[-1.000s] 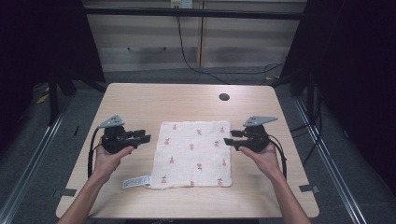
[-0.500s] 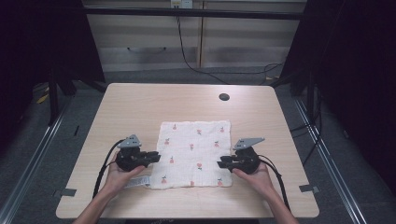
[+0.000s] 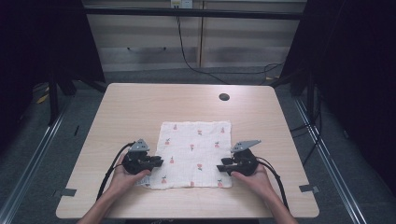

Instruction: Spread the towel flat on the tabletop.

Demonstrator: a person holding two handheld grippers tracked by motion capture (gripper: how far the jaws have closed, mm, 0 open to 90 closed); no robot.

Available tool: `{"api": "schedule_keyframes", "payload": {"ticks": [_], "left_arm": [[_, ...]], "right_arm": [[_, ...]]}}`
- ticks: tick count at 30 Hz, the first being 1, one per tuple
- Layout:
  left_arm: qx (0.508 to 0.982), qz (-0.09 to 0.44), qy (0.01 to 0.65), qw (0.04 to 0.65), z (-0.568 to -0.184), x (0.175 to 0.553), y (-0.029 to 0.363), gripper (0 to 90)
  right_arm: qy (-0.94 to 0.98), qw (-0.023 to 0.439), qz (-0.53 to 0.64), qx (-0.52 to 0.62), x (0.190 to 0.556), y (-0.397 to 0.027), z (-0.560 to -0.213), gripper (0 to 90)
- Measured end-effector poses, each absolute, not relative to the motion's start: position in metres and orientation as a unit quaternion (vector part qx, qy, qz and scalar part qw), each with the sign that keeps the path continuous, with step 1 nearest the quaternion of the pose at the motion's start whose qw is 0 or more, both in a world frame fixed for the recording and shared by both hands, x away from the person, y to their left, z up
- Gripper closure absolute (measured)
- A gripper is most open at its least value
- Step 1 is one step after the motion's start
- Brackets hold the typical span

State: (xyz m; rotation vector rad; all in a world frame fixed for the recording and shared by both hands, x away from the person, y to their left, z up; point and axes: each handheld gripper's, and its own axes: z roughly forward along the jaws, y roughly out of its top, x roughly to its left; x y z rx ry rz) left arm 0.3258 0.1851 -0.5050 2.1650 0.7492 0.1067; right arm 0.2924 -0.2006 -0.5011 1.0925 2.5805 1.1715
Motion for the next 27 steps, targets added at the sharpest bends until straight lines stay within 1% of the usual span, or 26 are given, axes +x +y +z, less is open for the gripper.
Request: {"api": "schedule_keyframes", "payload": {"ticks": [5,12,16,23,27], "left_arm": [[0.861,0.029,0.299,0.411,-0.504,0.317,0.188,76.9],[0.867,0.026,0.287,0.406,-0.503,0.296,0.189,76.9],[0.871,0.024,0.282,0.401,-0.501,0.285,0.188,76.0],[0.87,0.009,0.282,0.405,-0.501,0.282,0.189,75.6],[0.875,0.004,0.272,0.401,-0.5,0.277,0.187,75.2]], "right_arm": [[0.847,0.044,0.388,0.36,0.285,-0.201,-0.501,64.0],[0.856,0.053,0.375,0.351,0.275,-0.2,-0.499,64.5],[0.858,0.044,0.377,0.346,0.266,-0.201,-0.498,65.0],[0.853,0.027,0.387,0.349,0.249,-0.205,-0.499,66.6],[0.855,0.021,0.384,0.348,0.24,-0.207,-0.498,67.3]]}}
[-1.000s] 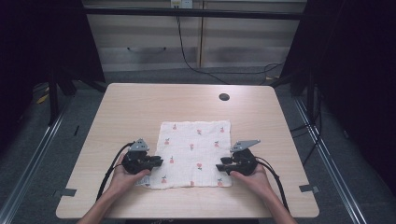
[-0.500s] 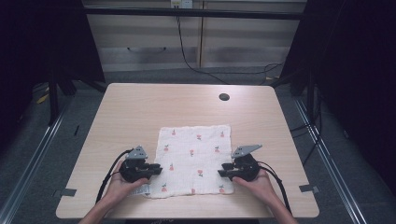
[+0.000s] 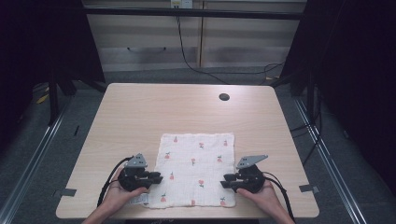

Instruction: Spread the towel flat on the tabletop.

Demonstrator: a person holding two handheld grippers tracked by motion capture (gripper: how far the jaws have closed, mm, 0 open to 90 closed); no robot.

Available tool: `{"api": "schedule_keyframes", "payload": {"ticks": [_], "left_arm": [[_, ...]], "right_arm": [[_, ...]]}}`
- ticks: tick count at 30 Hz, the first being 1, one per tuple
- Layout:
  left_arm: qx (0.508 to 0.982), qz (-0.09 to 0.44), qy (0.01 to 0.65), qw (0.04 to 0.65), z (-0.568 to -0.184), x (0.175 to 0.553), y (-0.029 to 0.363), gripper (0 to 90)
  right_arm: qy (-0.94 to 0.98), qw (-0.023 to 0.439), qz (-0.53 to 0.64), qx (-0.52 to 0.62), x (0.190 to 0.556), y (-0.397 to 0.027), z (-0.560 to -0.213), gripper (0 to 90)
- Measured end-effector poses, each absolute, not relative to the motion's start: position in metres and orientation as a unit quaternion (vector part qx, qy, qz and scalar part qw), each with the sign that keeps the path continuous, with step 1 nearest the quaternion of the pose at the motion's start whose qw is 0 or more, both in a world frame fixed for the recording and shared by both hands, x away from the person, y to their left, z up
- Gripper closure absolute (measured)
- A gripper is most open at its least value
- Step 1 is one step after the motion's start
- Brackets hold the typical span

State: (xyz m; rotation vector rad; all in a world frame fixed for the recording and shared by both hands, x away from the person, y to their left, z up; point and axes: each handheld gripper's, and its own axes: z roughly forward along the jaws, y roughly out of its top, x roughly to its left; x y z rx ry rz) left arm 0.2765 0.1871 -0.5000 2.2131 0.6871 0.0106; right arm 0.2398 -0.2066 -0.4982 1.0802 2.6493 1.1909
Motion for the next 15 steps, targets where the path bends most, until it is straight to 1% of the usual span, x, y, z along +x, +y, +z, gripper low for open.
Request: {"api": "schedule_keyframes", "payload": {"ticks": [3,5,7,9,11,15], "left_arm": [[0.877,0.001,0.27,0.397,-0.499,0.276,0.186,72.0],[0.876,-0.001,0.27,0.4,-0.498,0.276,0.185,71.8],[0.869,-0.001,0.274,0.412,-0.494,0.279,0.184,72.4],[0.863,0.002,0.277,0.423,-0.488,0.284,0.181,73.0],[0.859,0.006,0.278,0.43,-0.486,0.293,0.177,72.2],[0.858,0.008,0.287,0.425,-0.493,0.312,0.168,71.5]], "right_arm": [[0.857,0.037,0.375,0.352,0.232,-0.206,-0.497,67.1],[0.86,0.04,0.373,0.345,0.229,-0.205,-0.494,65.9],[0.851,0.034,0.391,0.349,0.233,-0.209,-0.491,67.6],[0.831,0.034,0.418,0.365,0.243,-0.216,-0.484,67.8],[0.822,0.053,0.426,0.374,0.256,-0.223,-0.477,68.7],[0.813,0.079,0.425,0.389,0.288,-0.233,-0.472,70.9]]}}
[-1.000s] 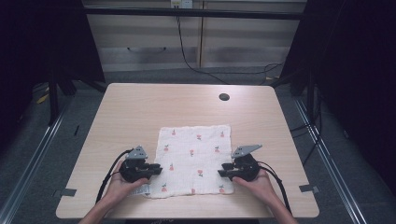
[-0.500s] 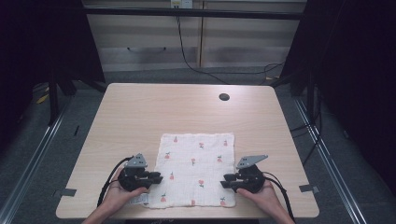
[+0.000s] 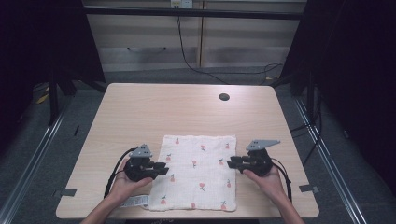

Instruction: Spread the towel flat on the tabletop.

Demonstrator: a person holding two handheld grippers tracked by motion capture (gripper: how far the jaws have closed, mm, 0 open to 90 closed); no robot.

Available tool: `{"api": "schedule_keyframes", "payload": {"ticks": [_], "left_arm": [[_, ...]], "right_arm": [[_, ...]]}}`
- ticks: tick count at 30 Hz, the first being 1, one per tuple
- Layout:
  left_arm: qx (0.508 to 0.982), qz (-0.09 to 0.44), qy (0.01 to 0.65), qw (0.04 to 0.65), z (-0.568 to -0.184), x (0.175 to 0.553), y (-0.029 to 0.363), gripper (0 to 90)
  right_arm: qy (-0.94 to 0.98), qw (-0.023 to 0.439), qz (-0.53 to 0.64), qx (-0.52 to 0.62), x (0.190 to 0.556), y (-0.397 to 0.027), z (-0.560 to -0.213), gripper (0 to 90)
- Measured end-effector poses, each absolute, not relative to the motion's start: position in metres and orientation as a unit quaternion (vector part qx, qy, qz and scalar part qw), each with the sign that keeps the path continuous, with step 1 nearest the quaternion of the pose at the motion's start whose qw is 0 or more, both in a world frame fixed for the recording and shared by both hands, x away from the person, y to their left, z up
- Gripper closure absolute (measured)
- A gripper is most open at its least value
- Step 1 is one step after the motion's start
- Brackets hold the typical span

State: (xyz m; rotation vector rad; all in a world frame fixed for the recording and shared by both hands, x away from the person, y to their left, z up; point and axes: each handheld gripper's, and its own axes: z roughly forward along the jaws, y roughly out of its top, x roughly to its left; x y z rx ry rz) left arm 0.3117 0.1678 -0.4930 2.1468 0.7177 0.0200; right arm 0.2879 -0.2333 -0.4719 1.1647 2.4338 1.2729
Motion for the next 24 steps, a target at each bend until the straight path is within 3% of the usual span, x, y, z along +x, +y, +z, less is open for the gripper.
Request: {"api": "schedule_keyframes", "payload": {"ticks": [8,24], "left_arm": [[0.867,0.016,0.286,0.407,-0.502,0.315,0.168,70.2],[0.865,0.013,0.279,0.417,-0.504,0.312,0.172,70.3]], "right_arm": [[0.797,0.113,0.415,0.423,0.344,-0.242,-0.483,71.6],[0.781,0.121,0.398,0.466,0.389,-0.252,-0.504,67.6]]}}
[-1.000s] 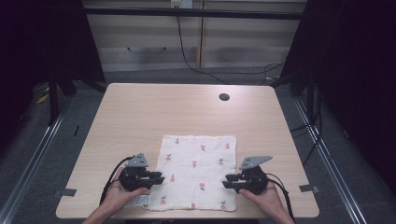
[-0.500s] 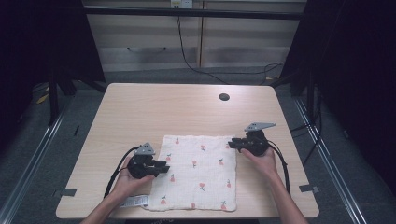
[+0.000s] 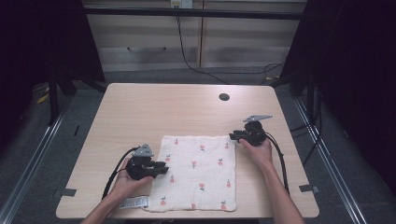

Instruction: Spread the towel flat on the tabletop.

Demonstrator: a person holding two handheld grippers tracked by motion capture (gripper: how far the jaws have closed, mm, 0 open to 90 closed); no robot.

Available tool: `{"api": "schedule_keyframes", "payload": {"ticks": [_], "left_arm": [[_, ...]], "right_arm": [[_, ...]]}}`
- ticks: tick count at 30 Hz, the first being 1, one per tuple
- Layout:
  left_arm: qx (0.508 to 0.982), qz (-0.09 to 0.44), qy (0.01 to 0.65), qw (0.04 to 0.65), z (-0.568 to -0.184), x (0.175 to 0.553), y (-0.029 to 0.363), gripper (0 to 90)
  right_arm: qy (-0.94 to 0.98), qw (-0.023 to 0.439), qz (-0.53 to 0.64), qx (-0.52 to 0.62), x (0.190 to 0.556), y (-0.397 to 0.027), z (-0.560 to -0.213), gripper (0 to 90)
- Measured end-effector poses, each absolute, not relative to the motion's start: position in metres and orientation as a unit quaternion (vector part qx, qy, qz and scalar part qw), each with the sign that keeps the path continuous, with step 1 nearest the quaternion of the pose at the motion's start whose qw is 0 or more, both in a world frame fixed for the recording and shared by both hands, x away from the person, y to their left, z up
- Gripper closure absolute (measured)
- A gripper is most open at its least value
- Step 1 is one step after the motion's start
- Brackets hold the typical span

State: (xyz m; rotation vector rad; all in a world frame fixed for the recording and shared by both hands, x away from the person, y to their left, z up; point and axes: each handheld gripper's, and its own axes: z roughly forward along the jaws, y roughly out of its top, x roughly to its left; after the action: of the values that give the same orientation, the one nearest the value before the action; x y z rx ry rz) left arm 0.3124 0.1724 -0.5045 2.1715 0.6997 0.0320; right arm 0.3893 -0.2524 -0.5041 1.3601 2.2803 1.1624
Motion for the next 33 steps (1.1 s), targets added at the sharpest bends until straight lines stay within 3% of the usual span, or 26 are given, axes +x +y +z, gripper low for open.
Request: {"api": "schedule_keyframes", "payload": {"ticks": [5,11,19,30,33], "left_arm": [[0.865,0.013,0.277,0.418,-0.505,0.312,0.173,70.3],[0.866,0.016,0.276,0.418,-0.505,0.312,0.173,70.1],[0.865,0.002,0.279,0.416,-0.504,0.311,0.174,66.8],[0.848,0.012,0.302,0.436,-0.482,0.323,0.184,48.0],[0.839,0.011,0.309,0.448,-0.478,0.329,0.192,46.9]], "right_arm": [[0.78,0.117,0.394,0.471,0.392,-0.252,-0.51,66.6],[0.783,0.109,0.399,0.465,0.39,-0.25,-0.509,87.8],[0.772,0.11,0.431,0.454,0.382,-0.247,-0.495,88.9],[0.767,0.112,0.456,0.437,0.373,-0.245,-0.478,89.1],[0.767,0.111,0.458,0.436,0.37,-0.245,-0.476,89.1]]}}
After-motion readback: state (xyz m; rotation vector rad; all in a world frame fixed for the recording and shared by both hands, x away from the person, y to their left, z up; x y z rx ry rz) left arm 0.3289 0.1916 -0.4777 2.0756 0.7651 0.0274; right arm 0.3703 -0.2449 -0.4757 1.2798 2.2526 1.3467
